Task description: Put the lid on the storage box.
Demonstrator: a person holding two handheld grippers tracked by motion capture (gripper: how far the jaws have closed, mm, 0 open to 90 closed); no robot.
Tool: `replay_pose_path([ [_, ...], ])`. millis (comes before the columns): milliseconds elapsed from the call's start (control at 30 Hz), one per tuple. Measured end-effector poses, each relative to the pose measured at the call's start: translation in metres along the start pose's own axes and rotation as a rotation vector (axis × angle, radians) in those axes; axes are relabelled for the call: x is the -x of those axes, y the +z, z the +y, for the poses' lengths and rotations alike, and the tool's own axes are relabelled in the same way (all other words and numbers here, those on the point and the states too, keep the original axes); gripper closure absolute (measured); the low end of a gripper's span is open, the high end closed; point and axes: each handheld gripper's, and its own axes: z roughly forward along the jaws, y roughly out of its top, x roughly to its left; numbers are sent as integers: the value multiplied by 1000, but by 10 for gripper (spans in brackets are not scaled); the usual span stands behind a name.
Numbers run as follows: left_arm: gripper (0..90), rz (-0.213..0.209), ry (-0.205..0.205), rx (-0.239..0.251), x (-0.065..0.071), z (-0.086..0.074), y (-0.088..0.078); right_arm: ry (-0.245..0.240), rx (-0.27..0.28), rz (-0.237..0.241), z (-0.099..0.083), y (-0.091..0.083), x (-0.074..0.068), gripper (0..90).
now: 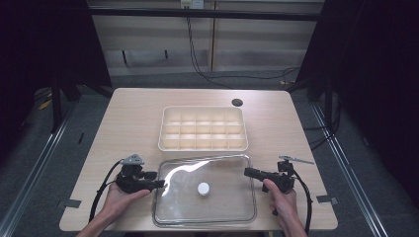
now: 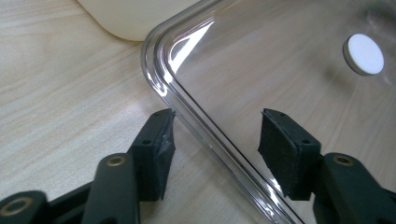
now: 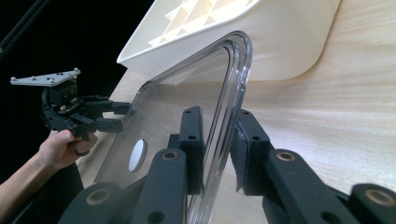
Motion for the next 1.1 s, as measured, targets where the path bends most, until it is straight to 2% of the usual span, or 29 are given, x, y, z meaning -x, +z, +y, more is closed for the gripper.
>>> replay_pose_path([
  [100, 405, -18, -21, 11, -2, -1, 0, -11, 8, 8, 1, -1, -1, 760],
  [267, 385, -35, -11, 6, -2, 0, 1, -30, 14, 10, 1, -2, -3, 760],
  [333, 404, -58, -19, 1, 0, 0, 2, -30, 16, 8, 1, -2, -4, 759],
  [467, 408, -62, -19, -20, 1, 2, 1, -30, 13, 3, 1, -2, -4, 757],
  [633, 476, -76, -27, 22, 1, 4, -6, -46, -1, -38, 0, -1, -5, 743],
  [733, 501, -72, -31, 48, 1, 6, -10, -58, 8, -31, 0, -1, -6, 743],
  [900, 504, -69, -23, 50, 3, 8, -11, -62, 0, -47, 0, 0, -7, 736],
  [967, 522, -82, -27, 66, 4, 8, -13, -68, -3, -59, 0, 1, -7, 727],
  [1100, 531, -84, -20, 66, 5, 10, -15, -78, -5, -67, 1, 1, -8, 722],
])
